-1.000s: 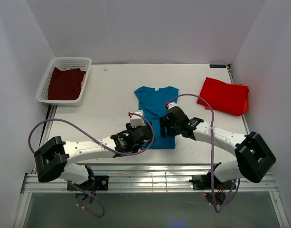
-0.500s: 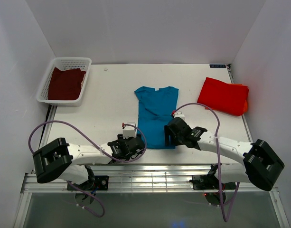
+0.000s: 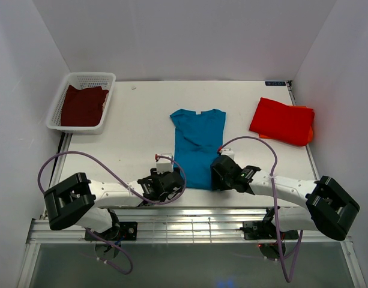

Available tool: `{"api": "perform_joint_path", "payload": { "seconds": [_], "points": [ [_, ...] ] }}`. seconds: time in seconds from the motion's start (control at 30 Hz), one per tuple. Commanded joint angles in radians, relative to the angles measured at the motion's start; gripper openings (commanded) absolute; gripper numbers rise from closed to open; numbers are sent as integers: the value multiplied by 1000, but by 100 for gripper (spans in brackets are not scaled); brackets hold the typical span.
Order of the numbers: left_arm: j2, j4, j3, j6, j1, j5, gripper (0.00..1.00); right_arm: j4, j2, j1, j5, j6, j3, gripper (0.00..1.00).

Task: Fold and stack the t-shirts
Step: Fold the tshirt

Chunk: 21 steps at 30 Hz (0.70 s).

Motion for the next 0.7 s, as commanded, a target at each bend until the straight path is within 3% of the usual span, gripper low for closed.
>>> {"api": "perform_joint_path", "payload": {
  "seconds": [0.0, 0.33, 0.43, 0.47, 0.57, 0.67],
  "points": [
    [22, 39, -9, -13, 11, 37, 74, 27, -1, 13, -5, 39, -19, 56],
    [90, 101, -37, -37, 16, 114, 57, 53, 30, 24, -7, 45, -28, 49],
    [105, 92, -32, -31, 16, 121, 44, 60, 33, 27, -7, 46, -29, 44],
    [107, 90, -29, -31, 16, 124, 29, 58, 34, 25, -6, 46, -31, 37],
    [114, 79, -32, -46, 16, 131, 0, 54, 36, 28, 1, 47, -34, 16],
    [118, 78, -52, -54, 11, 152, 0, 31, 36, 50, 10, 55, -34, 8]
  ]
}}
